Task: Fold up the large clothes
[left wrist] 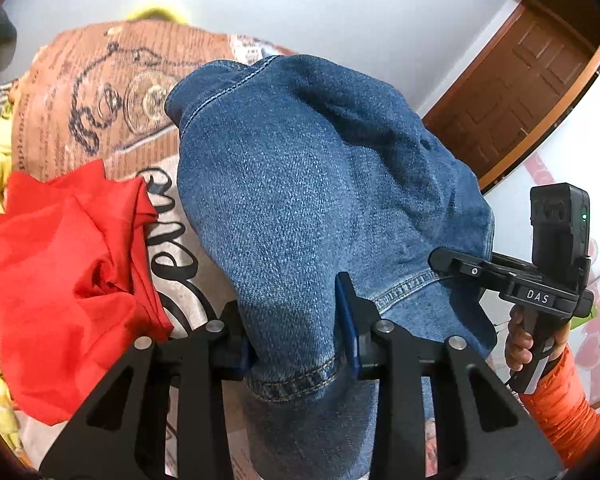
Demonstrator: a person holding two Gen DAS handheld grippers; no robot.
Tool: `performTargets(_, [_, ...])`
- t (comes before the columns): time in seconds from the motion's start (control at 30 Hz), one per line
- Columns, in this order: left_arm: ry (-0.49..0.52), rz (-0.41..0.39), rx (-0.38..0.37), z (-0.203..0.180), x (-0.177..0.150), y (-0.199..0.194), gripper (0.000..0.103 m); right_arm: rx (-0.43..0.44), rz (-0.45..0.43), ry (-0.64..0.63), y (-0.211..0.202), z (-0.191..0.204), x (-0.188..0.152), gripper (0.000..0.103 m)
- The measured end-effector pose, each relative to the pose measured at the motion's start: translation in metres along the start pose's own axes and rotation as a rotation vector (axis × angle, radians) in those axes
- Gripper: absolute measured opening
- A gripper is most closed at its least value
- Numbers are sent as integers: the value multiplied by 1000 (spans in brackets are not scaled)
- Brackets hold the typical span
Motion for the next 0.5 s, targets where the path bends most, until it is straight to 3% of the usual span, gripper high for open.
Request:
performTargets(0.3, [23, -77, -3, -8, 5, -57, 34, -11, -59, -59, -24, 38, 14, 29])
performTargets(0.5, [17, -116, 17, 8, 6, -97, 34, 14, -71, -86, -19, 68, 22, 29])
Point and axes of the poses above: each gripper's, at about its wrist camera, not at the fingertips, and y roughly the way its jaws point, z to its left, x to its top, the point moved 5 cm from there along y, roughly the way its jaws point, and after that the axes turned 1 degree about z, right-handed, at the moved point
